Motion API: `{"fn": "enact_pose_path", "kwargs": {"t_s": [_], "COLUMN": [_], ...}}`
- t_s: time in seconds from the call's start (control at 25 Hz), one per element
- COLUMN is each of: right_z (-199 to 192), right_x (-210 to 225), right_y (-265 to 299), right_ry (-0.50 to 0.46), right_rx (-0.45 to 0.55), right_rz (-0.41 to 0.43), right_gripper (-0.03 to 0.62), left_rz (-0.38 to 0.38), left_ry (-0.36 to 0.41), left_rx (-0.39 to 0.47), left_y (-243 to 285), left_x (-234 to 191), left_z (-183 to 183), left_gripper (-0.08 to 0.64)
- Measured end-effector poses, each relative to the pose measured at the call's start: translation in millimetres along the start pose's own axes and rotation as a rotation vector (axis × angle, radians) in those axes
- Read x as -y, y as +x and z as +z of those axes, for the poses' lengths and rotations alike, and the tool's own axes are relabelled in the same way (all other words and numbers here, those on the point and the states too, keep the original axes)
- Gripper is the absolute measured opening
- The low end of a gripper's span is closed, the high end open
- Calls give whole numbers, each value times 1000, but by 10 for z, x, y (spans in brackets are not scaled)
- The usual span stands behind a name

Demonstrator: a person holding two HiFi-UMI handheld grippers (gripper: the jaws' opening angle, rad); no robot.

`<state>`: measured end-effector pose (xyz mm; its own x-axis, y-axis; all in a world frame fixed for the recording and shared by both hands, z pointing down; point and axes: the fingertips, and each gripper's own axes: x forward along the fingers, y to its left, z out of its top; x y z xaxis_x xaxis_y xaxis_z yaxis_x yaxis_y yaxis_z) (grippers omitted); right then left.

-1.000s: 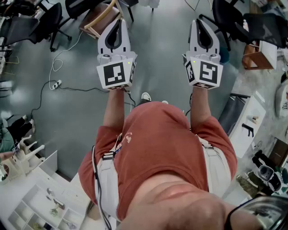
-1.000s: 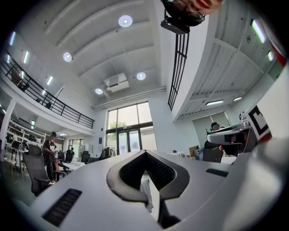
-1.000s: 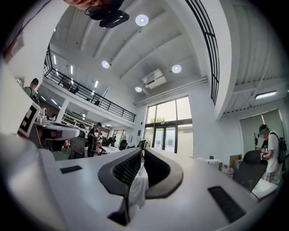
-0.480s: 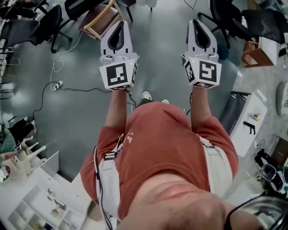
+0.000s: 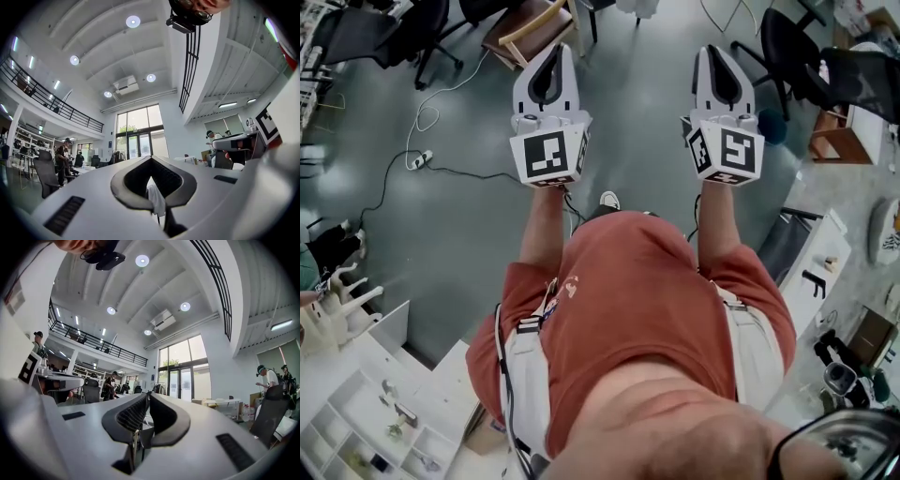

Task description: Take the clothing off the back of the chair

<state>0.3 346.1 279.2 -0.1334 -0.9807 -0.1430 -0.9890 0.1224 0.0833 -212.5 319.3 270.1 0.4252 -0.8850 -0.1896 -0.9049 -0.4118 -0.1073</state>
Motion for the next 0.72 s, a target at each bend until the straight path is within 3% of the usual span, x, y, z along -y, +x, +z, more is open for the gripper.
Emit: {"fn": "enact_pose_path", "kwargs": {"t_s": [0.28,0.72], "right_z": [-2,-217], "right_x": [-328,-148], "right_y": [131,335], "right_ry": [-16,-14], "right_rx": [-5,-33], "right_rz": [5,-10], "right_gripper": [38,38], "left_rz": [-9,-34], "left_ry": [-19,-17], "left_rx": [4,11], "left_y": [-52,246], "left_x": [-304,-218], "left_z": [-70,-186], "left_gripper": [14,14]}}
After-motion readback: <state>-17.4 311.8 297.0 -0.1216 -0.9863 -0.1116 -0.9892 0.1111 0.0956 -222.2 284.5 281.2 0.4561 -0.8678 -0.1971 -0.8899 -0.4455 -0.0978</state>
